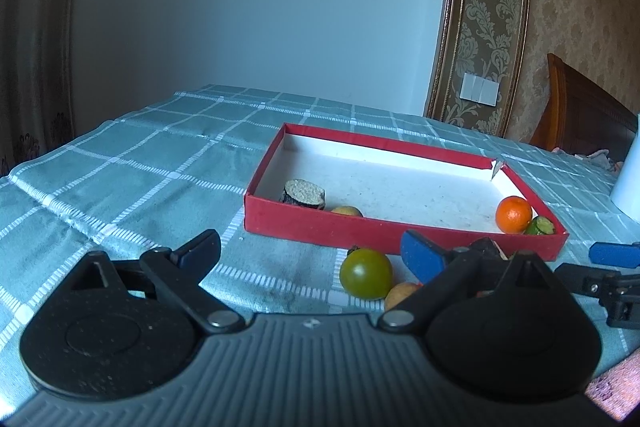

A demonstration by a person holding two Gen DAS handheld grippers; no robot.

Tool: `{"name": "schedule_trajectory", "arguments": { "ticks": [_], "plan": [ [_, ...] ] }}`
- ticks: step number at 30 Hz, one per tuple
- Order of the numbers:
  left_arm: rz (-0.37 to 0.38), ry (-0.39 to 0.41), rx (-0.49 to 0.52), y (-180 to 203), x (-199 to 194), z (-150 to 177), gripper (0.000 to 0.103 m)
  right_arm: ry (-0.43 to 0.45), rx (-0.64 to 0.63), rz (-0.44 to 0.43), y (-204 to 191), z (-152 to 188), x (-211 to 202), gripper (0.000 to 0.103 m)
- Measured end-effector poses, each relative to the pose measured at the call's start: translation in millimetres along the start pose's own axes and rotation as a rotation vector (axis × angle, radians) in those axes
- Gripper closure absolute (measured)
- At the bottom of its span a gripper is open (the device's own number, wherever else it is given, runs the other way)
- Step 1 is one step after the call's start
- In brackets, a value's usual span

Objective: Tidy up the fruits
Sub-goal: 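Reach the right gripper to the green avocado and close on it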

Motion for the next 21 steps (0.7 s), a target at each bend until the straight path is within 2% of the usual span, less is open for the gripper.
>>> {"name": "schedule_trajectory", "arguments": {
  "ticks": [2,8,16,19,21],
  "plan": [
    [0.0,0.0,-0.002,0,0,0,0.007,-0.04,-0.034,-0.03,-5,3,7,0.044],
    [0.005,-0.002,-0.001,1,1,0,0.007,-0.082,-0.148,-0.068,-14,6,18,0.046],
    [0.006,-0.005,-0.004,0,2,1,0.007,-0.131,-0.279,-0.095,-20,10,41,0.054],
    [0.006,-0.008,-0.004,1,3,1,0.007,-0.132,-0.315,-0.117,-23,11,44,0.059],
    [0.006,-0.011,-0.003,1,4,1,0.007,-0.131,-0.331,-0.125,-24,11,46,0.066]
  ]
}}
Point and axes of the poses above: each gripper's, at about its wrist camera, not at the fingertips, and x roughly the way its jaws point, y to its right, z to its underside, the point moved 10 cm from there along x, roughly the way its jaws point, and after that the axes turned 8 degrees about x, right-handed, at the moved point
